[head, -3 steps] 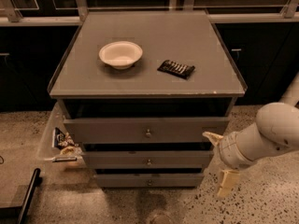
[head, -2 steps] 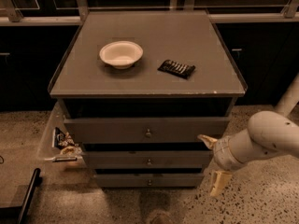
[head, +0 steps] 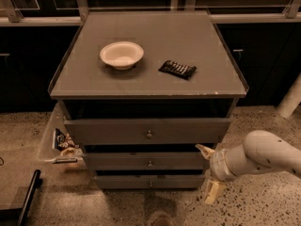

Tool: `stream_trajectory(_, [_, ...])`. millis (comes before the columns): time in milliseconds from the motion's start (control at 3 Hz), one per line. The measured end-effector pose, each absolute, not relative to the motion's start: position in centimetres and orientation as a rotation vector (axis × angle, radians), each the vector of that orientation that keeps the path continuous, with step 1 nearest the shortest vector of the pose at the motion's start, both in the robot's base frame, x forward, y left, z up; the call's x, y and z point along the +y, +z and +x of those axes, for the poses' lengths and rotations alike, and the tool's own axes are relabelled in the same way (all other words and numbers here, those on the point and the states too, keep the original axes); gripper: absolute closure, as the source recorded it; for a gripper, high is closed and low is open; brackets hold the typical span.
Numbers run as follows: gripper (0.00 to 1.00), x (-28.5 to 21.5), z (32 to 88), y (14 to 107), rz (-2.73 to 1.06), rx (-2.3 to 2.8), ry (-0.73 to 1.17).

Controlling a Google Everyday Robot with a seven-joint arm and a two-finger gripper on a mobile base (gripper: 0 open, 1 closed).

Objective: Open middle drawer

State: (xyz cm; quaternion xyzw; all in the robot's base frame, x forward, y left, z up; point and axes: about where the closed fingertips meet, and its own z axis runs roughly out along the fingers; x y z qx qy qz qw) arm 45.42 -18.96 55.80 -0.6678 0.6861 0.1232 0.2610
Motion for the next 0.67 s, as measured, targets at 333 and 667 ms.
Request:
stream_trajectory(333, [0.00, -18.8, 45.8, 53.3, -1.801, 1.899, 0.345])
stream_trajectory(667, [0.00, -19.4, 46.8, 49.8, -1.783, 1.936, 0.327])
